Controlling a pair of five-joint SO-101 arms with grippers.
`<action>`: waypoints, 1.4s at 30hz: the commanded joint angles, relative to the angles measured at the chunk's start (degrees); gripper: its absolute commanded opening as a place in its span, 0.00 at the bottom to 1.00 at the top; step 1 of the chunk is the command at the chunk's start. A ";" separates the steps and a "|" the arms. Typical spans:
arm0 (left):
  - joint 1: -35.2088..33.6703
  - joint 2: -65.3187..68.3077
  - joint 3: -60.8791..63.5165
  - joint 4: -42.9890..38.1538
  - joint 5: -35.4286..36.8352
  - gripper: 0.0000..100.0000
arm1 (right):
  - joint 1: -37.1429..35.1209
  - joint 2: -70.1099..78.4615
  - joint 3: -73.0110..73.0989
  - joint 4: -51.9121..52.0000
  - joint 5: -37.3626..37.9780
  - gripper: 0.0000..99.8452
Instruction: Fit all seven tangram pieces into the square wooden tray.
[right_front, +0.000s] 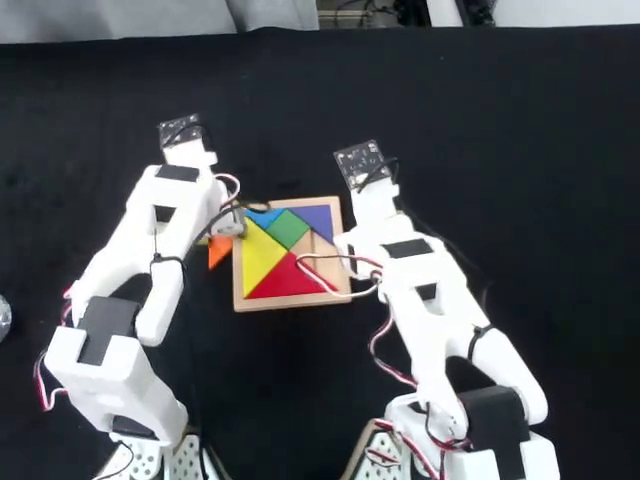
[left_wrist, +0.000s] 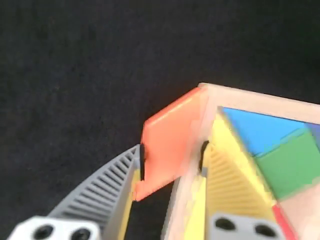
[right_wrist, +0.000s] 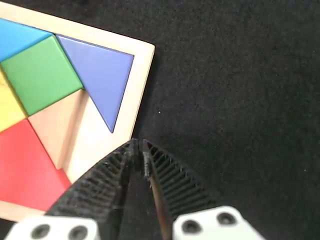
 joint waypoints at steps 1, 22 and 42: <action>-1.45 0.00 0.48 1.49 -0.26 0.20 | 0.70 0.31 -2.77 0.09 -0.53 0.01; -9.89 0.00 0.13 1.49 -3.52 0.20 | 0.70 0.31 -2.77 0.09 -0.53 0.01; -5.93 -25.14 14.29 -1.85 3.34 0.20 | 0.62 0.31 -2.68 0.09 2.02 0.01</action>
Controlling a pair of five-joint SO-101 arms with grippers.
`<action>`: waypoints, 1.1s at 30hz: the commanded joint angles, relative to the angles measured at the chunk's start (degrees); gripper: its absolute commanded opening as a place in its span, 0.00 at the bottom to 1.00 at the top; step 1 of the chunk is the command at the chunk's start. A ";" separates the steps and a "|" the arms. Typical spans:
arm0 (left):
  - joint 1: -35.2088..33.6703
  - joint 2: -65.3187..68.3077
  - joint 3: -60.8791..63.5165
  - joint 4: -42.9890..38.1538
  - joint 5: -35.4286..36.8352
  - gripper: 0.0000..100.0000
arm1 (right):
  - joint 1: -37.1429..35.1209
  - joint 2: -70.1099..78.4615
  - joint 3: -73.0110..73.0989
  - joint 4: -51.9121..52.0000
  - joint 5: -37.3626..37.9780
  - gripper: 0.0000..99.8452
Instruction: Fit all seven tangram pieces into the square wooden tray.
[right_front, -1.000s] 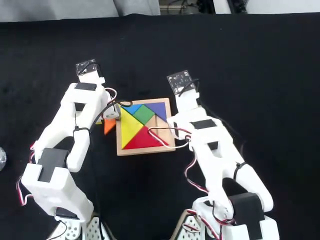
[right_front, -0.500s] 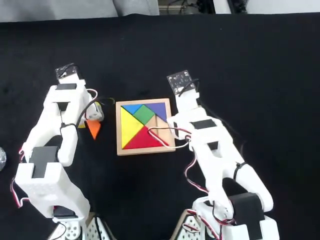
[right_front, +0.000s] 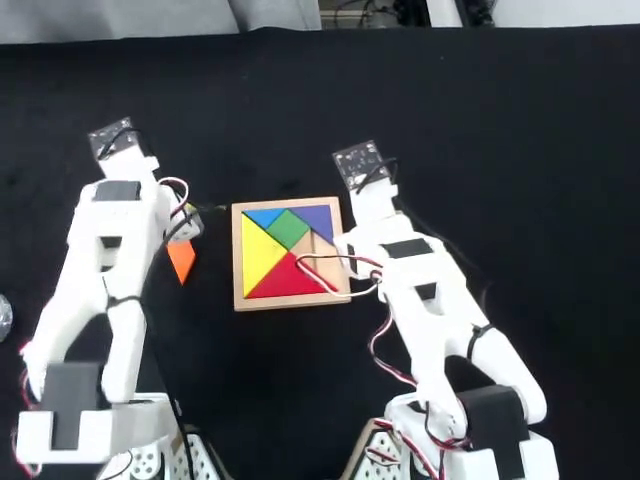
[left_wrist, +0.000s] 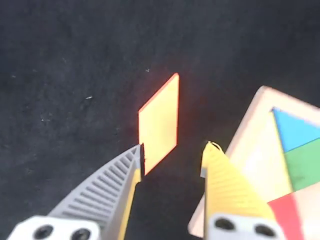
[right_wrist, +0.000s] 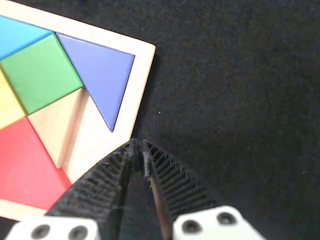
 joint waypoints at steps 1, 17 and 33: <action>2.95 -2.11 2.24 -4.75 1.14 0.20 | 0.62 0.31 -2.68 0.09 0.62 0.01; 2.24 8.53 1.71 -6.68 5.54 0.20 | 0.62 0.31 -2.59 0.09 0.79 0.01; -1.71 8.53 1.71 -8.44 5.36 0.20 | 0.53 0.31 -2.59 0.09 0.79 0.01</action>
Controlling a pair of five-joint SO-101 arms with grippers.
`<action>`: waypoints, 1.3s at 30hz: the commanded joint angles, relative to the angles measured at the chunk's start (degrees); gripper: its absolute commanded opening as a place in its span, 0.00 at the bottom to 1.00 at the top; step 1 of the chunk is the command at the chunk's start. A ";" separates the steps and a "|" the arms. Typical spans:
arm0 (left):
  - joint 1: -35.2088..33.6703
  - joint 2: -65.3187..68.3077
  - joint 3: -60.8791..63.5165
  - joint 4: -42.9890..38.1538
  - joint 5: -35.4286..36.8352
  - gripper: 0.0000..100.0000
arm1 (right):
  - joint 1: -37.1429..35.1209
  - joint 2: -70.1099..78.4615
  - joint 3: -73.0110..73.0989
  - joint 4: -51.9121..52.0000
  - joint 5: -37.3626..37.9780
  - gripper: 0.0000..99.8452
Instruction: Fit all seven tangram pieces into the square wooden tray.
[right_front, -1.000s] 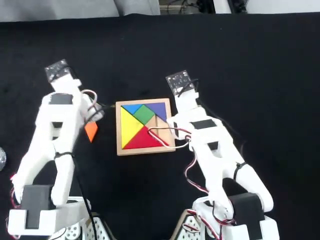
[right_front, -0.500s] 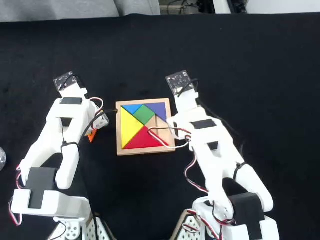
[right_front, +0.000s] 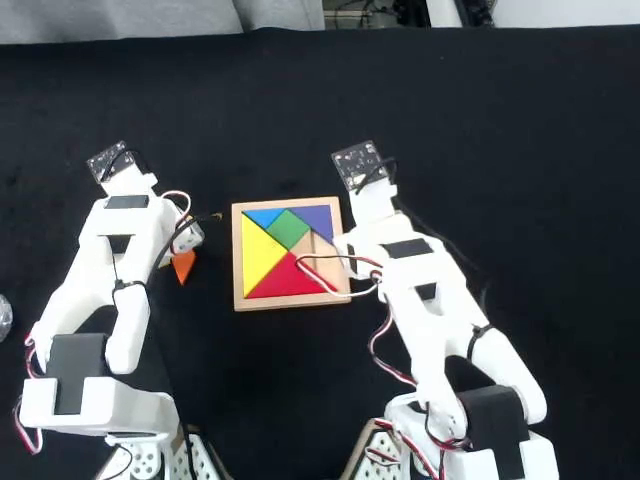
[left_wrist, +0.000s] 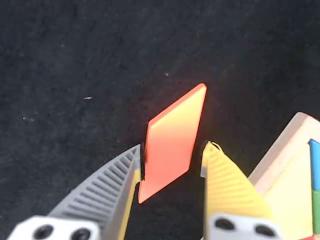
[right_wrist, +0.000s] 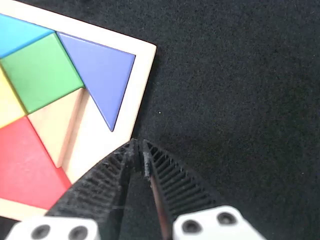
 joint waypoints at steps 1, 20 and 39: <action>-0.31 -1.23 -2.07 1.23 0.35 0.20 | 0.53 0.31 -2.59 0.09 0.44 0.01; 2.77 -0.97 0.40 -3.87 3.25 0.20 | 0.53 0.31 -2.59 0.00 0.53 0.01; -0.57 -0.35 -0.22 -1.49 2.81 0.20 | 0.53 0.31 -2.59 0.09 0.53 0.01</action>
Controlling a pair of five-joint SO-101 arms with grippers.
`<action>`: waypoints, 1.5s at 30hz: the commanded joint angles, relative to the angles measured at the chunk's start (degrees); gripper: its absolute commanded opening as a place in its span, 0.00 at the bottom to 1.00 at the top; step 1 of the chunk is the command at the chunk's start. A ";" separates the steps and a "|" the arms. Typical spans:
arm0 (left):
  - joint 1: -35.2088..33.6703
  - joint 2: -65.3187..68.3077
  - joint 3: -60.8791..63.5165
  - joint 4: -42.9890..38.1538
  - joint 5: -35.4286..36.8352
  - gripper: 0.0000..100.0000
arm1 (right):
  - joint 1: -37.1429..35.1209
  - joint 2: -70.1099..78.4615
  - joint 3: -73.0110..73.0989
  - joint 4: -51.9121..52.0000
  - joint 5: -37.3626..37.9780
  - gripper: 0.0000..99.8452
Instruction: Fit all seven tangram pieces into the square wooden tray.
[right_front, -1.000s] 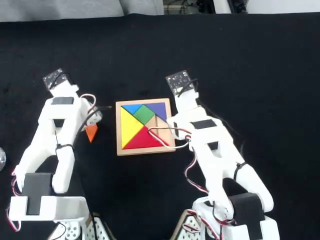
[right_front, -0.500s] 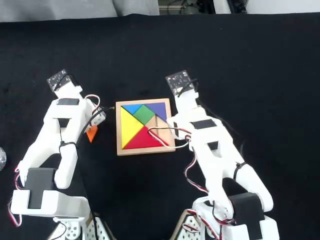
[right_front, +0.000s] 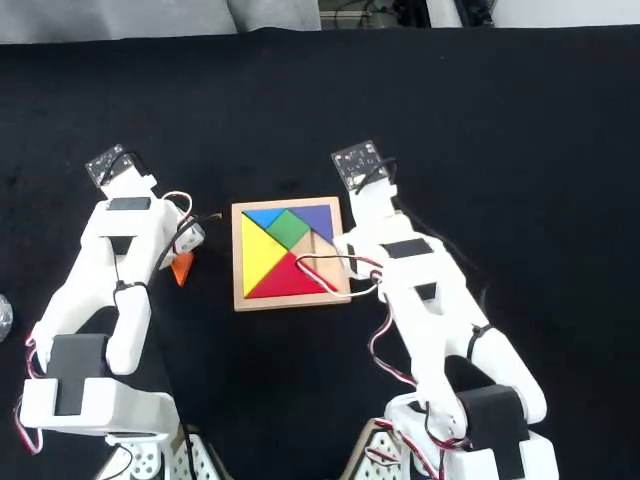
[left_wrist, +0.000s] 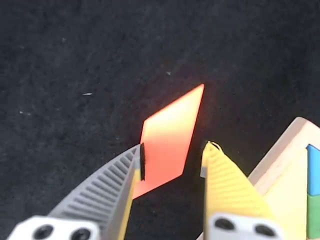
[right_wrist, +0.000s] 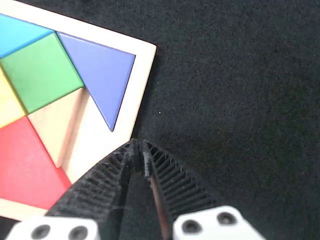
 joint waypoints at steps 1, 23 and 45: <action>-1.27 -0.26 -1.01 -0.53 -0.09 0.20 | 0.53 0.31 -2.59 0.09 0.53 0.01; 0.31 -8.44 -2.42 2.90 -1.67 0.20 | 0.53 0.31 -2.59 0.09 0.53 0.01; 2.33 4.13 -6.37 5.10 -1.58 0.20 | 0.53 0.31 -2.59 0.09 0.53 0.01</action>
